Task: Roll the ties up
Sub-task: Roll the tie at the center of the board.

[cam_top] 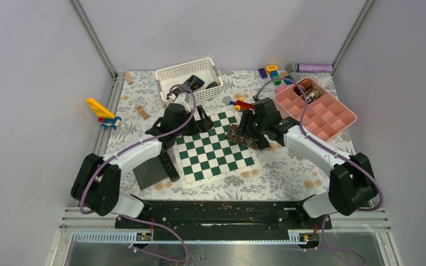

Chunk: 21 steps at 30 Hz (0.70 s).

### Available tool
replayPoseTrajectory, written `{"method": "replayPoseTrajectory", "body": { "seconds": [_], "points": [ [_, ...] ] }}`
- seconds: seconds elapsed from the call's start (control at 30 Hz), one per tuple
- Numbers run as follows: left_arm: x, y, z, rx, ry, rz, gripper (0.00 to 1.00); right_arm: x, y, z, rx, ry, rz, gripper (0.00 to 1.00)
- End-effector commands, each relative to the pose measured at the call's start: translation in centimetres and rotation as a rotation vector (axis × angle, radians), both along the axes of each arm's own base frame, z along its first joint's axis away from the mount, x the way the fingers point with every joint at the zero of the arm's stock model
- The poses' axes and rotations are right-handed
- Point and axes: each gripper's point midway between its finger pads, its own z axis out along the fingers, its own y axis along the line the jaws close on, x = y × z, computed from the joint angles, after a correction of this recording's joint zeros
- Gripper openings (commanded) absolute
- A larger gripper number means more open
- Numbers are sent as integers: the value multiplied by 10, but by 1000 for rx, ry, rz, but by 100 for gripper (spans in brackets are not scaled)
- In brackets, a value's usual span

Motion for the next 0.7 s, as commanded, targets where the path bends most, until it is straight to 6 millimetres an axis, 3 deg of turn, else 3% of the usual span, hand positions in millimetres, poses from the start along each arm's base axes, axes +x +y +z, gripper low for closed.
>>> {"method": "replayPoseTrajectory", "body": {
  "seconds": [0.0,0.2,0.67],
  "points": [
    [25,-30,16,-60,-99,-7,98,20,7,17,235,-5,-173,57],
    [31,-50,-2,-101,-91,-34,95,33,4,-13,308,99,-246,43],
    [39,-75,-17,-123,-74,-101,78,43,1,-45,270,160,-270,26]
  ]
}}
